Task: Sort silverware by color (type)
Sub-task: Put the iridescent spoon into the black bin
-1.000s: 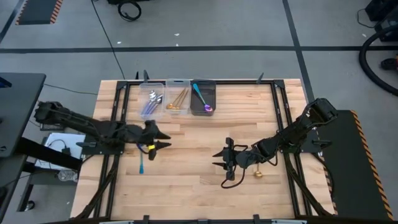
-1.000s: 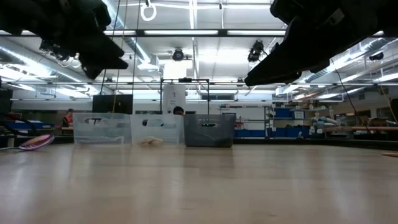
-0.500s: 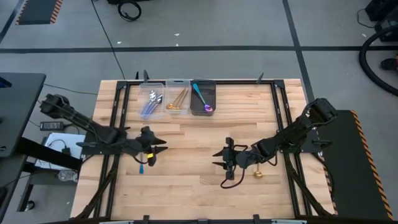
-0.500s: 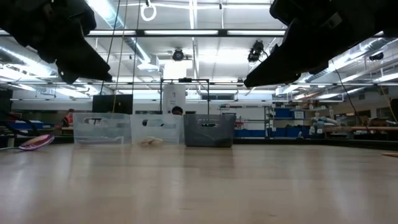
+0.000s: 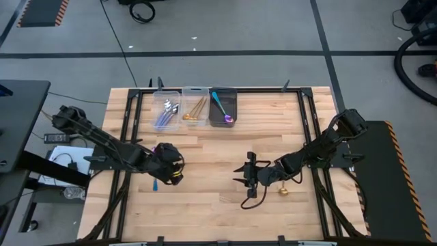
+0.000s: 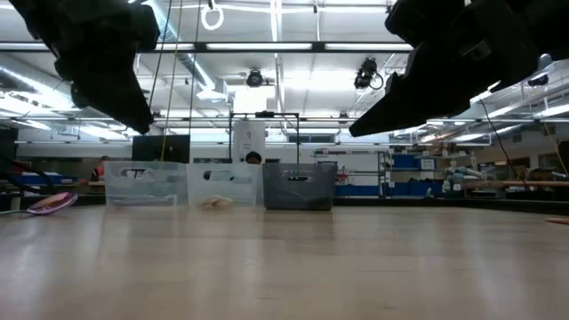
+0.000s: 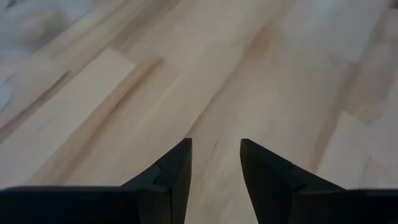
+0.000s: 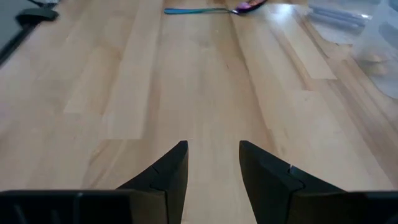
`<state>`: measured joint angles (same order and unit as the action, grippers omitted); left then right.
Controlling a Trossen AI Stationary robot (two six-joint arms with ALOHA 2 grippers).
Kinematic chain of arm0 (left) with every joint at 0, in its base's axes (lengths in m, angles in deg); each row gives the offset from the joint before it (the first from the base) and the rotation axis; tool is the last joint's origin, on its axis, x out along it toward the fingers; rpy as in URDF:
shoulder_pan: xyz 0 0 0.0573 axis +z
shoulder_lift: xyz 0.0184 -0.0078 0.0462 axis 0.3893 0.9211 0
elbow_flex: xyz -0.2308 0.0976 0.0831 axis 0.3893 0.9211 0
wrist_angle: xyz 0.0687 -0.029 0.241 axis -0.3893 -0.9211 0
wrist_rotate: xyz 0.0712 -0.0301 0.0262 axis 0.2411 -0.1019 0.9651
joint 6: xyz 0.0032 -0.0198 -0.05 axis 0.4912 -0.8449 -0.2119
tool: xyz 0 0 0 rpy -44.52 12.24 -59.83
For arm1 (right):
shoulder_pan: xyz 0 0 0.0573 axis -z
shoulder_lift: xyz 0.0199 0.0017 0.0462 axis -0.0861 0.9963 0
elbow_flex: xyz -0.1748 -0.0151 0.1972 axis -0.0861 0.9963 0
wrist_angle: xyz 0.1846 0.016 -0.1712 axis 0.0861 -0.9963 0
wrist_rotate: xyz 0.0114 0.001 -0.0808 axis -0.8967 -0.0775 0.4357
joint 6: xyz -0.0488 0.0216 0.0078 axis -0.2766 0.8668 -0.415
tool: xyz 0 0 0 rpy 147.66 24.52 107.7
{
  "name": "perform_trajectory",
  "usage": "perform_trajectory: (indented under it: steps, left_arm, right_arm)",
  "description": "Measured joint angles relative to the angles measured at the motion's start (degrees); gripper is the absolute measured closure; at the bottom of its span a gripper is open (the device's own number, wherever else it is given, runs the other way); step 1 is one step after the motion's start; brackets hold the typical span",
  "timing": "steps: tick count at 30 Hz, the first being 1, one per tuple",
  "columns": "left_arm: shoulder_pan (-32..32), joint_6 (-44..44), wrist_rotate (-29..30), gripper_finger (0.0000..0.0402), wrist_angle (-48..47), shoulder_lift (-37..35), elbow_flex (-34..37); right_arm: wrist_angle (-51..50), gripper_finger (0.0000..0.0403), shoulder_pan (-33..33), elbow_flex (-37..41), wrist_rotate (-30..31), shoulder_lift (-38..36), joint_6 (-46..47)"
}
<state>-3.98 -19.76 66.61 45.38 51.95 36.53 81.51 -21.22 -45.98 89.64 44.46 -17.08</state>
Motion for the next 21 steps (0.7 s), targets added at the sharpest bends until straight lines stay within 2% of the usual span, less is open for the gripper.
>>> perform_trajectory:
  steps: [6, 11, 14, 21]
  left_arm:
    - [-0.1, -15.9, -1.5, 0.0259, -10.8, 3.3, -4.0]
    - [-0.1, -25.7, -8.4, 0.0259, -20.0, 5.0, -3.7]
    - [-0.2, -29.3, -10.8, 0.0259, -23.1, 6.0, -3.7]
    - [-0.4, -33.5, -14.3, 0.0259, -23.8, 9.0, -3.7]
  right_arm:
    - [-0.5, 0.0250, -0.4, 0.0, -0.2, 0.0, -0.2]
    - [-0.8, 0.0250, -0.4, 0.0, -1.3, 0.0, -0.2]
    - [-0.9, 0.0250, -0.4, 0.0, -1.3, 0.0, -0.2]
    - [-0.9, 0.0250, -0.4, 0.0, -1.3, 0.0, -0.2]
